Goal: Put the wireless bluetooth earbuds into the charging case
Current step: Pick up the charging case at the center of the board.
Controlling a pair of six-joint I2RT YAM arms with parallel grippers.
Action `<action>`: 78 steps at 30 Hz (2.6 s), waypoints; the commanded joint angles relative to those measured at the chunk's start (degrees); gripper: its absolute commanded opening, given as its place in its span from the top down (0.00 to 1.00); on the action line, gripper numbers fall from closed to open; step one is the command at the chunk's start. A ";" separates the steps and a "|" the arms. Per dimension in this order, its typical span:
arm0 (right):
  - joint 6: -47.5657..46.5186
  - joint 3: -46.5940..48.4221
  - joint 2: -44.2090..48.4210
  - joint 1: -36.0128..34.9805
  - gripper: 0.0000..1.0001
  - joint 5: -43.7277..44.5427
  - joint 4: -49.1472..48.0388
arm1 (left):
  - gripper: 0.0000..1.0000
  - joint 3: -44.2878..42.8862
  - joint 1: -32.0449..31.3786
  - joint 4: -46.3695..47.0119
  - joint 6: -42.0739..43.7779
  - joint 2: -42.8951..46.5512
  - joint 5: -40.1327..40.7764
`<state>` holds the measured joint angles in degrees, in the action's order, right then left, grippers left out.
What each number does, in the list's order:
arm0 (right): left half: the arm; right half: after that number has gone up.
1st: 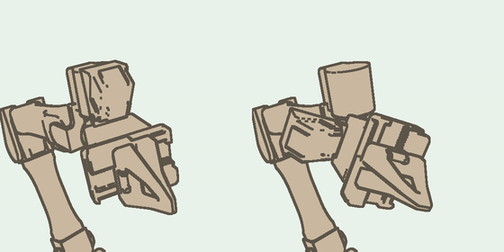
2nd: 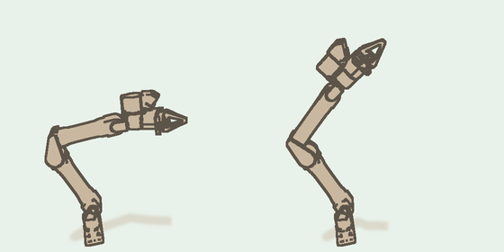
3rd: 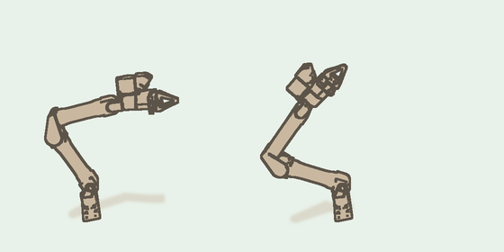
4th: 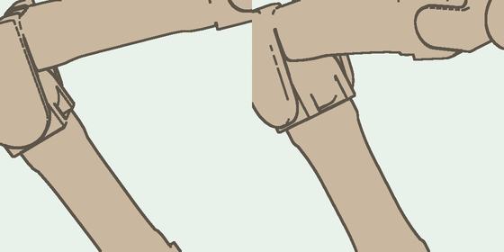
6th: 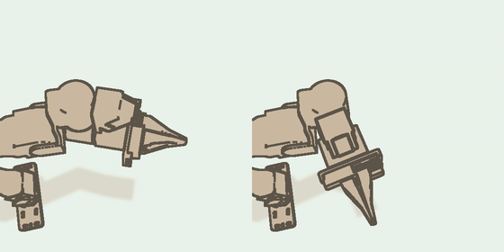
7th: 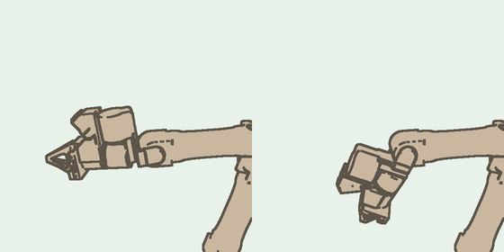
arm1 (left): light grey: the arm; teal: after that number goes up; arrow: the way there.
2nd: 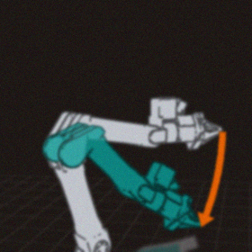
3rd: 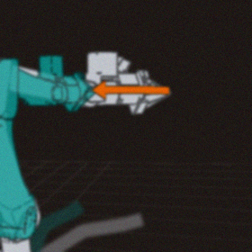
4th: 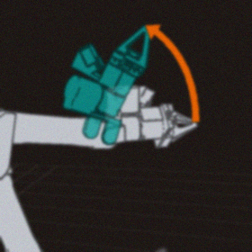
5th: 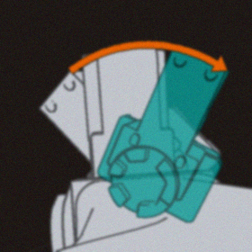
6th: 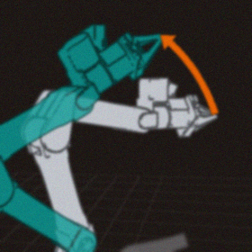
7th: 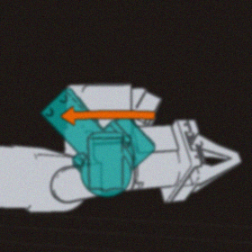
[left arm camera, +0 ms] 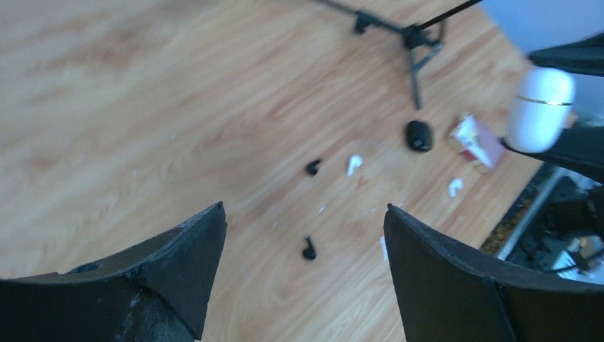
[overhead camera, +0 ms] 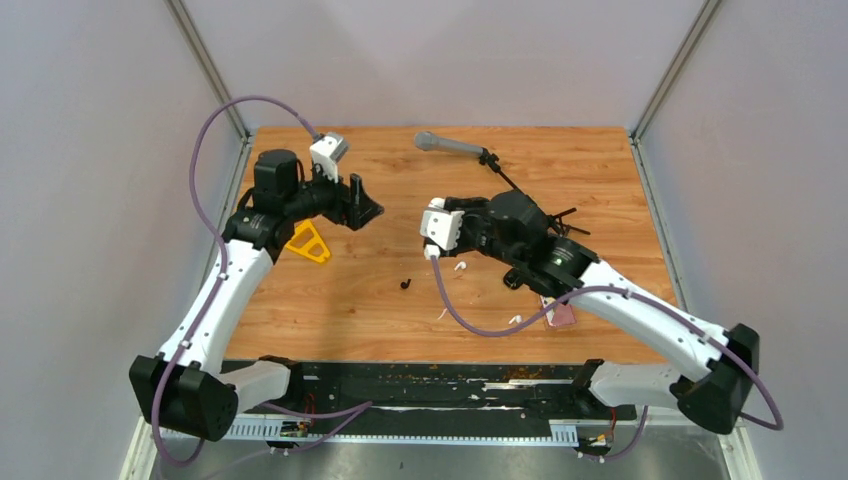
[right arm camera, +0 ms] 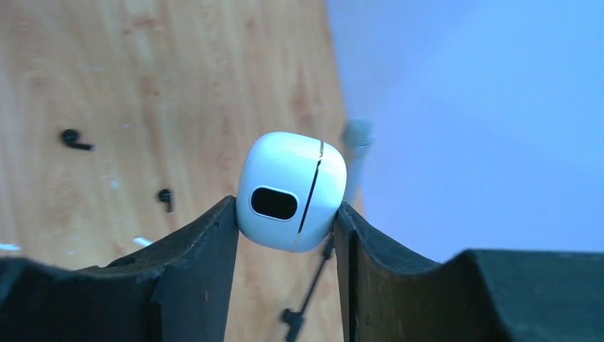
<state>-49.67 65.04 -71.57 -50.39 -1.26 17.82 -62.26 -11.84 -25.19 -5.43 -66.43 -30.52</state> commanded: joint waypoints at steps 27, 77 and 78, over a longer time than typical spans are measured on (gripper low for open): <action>-35.12 -4.91 8.35 -6.65 1.00 2.60 -20.12 | 0.38 -10.49 -16.82 19.34 0.56 -2.61 -18.12; -28.07 -1.82 8.44 -7.64 0.38 9.75 -8.45 | 1.00 -5.56 -17.12 34.41 -5.85 -4.10 -21.47; -24.41 0.25 8.53 -7.50 0.33 9.78 -3.85 | 1.00 -5.00 -17.04 34.41 -5.14 -3.96 -21.56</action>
<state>-83.72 59.72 -63.68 -57.71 6.44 -1.37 -67.92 -28.95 6.07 -11.68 -71.02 -51.20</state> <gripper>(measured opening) 0.592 0.315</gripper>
